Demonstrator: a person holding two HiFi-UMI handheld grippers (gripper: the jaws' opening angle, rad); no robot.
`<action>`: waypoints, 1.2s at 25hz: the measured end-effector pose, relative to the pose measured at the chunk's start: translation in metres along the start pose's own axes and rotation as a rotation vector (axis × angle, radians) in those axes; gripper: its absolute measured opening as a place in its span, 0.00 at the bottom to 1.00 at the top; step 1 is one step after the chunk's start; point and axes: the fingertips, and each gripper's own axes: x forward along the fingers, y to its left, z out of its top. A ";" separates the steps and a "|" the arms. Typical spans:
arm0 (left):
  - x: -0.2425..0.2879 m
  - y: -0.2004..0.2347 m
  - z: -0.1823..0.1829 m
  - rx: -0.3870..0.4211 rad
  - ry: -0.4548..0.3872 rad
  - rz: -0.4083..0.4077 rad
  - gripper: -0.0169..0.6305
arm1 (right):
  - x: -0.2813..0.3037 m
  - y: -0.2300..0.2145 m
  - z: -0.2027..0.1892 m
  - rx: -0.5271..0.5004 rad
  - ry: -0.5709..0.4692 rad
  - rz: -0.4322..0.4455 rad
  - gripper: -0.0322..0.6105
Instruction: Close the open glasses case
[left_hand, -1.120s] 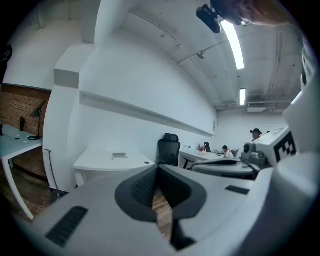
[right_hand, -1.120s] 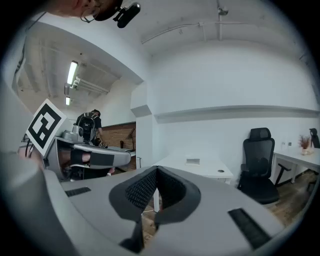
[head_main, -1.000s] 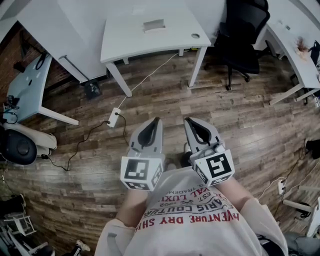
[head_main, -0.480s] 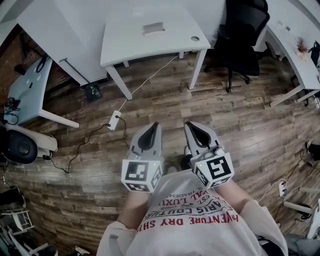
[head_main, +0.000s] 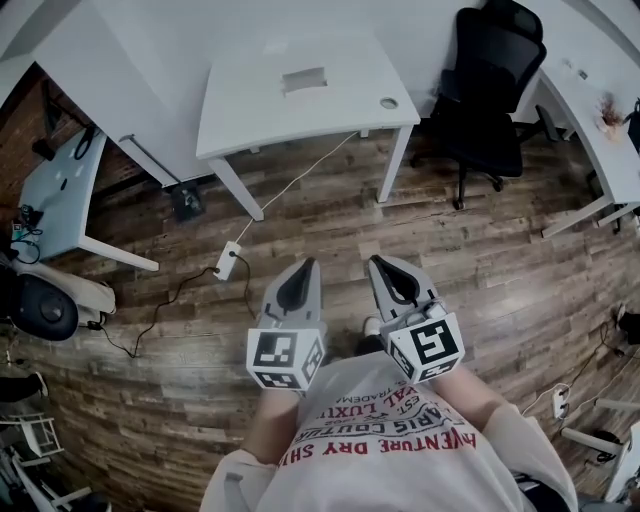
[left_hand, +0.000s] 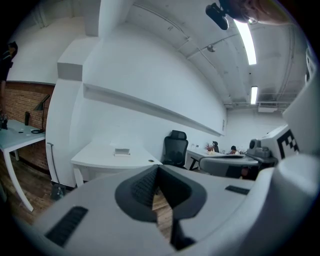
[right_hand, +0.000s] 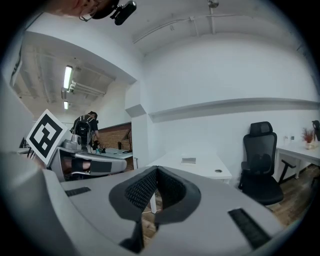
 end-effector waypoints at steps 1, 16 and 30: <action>0.011 -0.003 0.003 0.000 -0.002 0.003 0.02 | 0.003 -0.012 0.004 -0.002 -0.006 0.001 0.07; 0.120 -0.006 0.013 -0.032 0.038 0.097 0.02 | 0.068 -0.121 0.005 0.026 0.021 0.094 0.07; 0.230 0.077 0.036 -0.026 0.057 0.000 0.02 | 0.193 -0.164 0.009 0.026 0.062 0.012 0.07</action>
